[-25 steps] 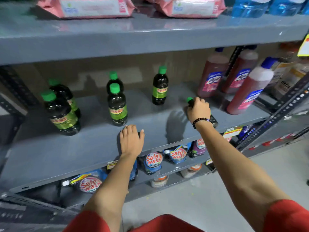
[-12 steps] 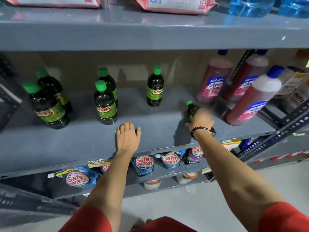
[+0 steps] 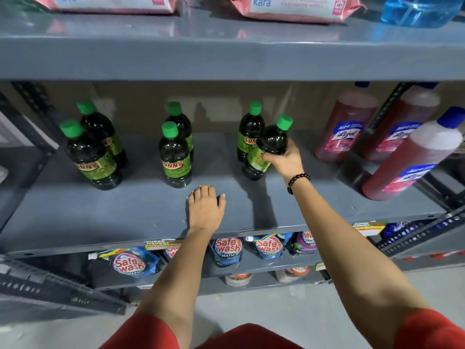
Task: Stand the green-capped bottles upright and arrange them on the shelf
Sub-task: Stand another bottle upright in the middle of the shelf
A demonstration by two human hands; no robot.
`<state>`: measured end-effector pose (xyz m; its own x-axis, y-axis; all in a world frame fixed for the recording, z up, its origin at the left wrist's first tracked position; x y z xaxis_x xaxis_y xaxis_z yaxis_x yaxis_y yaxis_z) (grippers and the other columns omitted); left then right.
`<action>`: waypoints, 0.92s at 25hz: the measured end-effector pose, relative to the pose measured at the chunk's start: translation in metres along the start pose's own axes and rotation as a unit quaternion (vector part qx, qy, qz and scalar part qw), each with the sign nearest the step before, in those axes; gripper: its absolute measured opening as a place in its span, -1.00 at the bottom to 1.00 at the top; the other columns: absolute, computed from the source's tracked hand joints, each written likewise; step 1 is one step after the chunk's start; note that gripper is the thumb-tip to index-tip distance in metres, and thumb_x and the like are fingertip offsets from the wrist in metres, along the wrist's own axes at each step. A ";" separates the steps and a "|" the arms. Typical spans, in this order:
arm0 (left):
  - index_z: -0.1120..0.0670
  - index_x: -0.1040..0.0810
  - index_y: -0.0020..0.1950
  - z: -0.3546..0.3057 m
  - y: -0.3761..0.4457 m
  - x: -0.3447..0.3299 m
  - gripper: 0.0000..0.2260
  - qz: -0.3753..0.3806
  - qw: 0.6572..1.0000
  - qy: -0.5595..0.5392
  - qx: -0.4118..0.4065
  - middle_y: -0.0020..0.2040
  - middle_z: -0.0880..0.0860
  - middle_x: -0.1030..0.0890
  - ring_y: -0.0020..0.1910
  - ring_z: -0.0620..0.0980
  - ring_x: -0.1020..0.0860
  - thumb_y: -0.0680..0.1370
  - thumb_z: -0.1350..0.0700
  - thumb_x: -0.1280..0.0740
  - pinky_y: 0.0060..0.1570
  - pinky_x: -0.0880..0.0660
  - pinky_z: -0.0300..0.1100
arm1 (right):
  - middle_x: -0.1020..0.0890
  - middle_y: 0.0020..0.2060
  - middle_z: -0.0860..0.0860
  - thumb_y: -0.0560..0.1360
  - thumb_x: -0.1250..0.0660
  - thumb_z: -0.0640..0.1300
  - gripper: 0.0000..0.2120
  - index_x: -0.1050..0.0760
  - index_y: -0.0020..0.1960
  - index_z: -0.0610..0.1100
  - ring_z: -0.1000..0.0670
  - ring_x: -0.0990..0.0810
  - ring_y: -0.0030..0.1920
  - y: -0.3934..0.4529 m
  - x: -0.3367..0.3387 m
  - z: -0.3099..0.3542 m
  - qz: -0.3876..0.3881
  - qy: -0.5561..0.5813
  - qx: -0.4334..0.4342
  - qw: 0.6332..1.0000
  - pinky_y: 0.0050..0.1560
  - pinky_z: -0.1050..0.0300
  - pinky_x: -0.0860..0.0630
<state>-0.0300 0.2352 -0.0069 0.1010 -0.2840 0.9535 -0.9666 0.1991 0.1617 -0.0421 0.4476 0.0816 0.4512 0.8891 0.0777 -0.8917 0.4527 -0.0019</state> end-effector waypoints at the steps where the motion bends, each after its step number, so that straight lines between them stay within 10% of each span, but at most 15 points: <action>1: 0.21 -0.44 0.13 0.000 0.000 0.000 -0.68 0.001 1.000 0.001 -0.001 0.13 0.22 -0.54 0.15 0.20 -0.46 0.58 -0.01 -0.13 0.19 -0.38 0.05 | -0.60 -0.02 -0.11 0.24 -0.43 -0.51 -0.46 -0.43 0.17 -0.26 -0.07 -0.58 -0.03 0.001 -0.007 -0.002 0.008 -0.004 -0.007 1.000 -0.01 0.05 -0.56; 7: 0.21 -0.42 0.15 0.001 0.000 -0.001 -0.67 0.010 1.000 0.011 -0.001 0.15 0.20 -0.53 0.17 0.18 -0.45 0.59 -0.02 -0.09 0.19 -0.36 0.05 | -0.58 0.12 -0.08 0.26 -0.46 -0.42 -0.33 -0.31 0.31 -0.22 -0.11 -0.54 0.17 -0.003 -0.037 -0.003 0.067 -0.086 -0.049 0.993 0.26 -0.12 -0.48; 13: 0.20 -0.43 0.15 0.001 0.000 -0.001 -0.67 0.006 1.000 0.013 -0.008 0.16 0.20 -0.54 0.17 0.18 -0.46 0.59 -0.03 -0.10 0.19 -0.39 0.05 | -0.53 0.12 -0.16 0.22 -0.45 0.32 -0.23 -0.41 0.19 -0.20 -0.21 -0.56 0.11 0.000 -0.043 0.085 -0.117 -0.328 0.118 0.930 0.01 -0.01 -0.52; 18: 0.18 -0.44 0.15 0.001 -0.001 -0.001 -0.67 -0.001 1.000 0.010 -0.011 0.16 0.19 -0.55 0.17 0.18 -0.47 0.58 -0.04 -0.11 0.18 -0.40 0.05 | -0.60 0.13 -0.21 0.46 -0.36 -0.05 -0.69 -0.55 0.11 -0.23 -0.23 -0.56 0.14 0.005 -0.063 0.104 0.008 -0.552 0.144 0.821 0.07 0.03 -0.50; 23: 0.18 -0.44 0.15 0.002 0.001 -0.001 -0.67 0.002 1.000 0.014 -0.012 0.15 0.18 -0.55 0.17 0.17 -0.47 0.58 -0.04 -0.10 0.17 -0.40 0.04 | -0.57 0.23 -0.09 0.43 -0.27 -0.36 -0.65 -0.56 0.17 -0.15 -0.12 -0.53 0.23 0.005 -0.059 0.110 0.092 -0.494 0.122 0.856 0.18 0.18 -0.45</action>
<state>-0.0312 0.2340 -0.0087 0.1048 -0.2571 0.9607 -0.9611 0.2219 0.1643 -0.0770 0.3897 0.1869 0.1586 0.3964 0.9043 -0.9797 0.1771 0.0942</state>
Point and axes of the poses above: each hand's wrist, its own y-axis towards the middle knuckle, its own x-axis out of the back of the hand, z = x × y, the point moved 5 cm from there along y, towards the middle knuckle
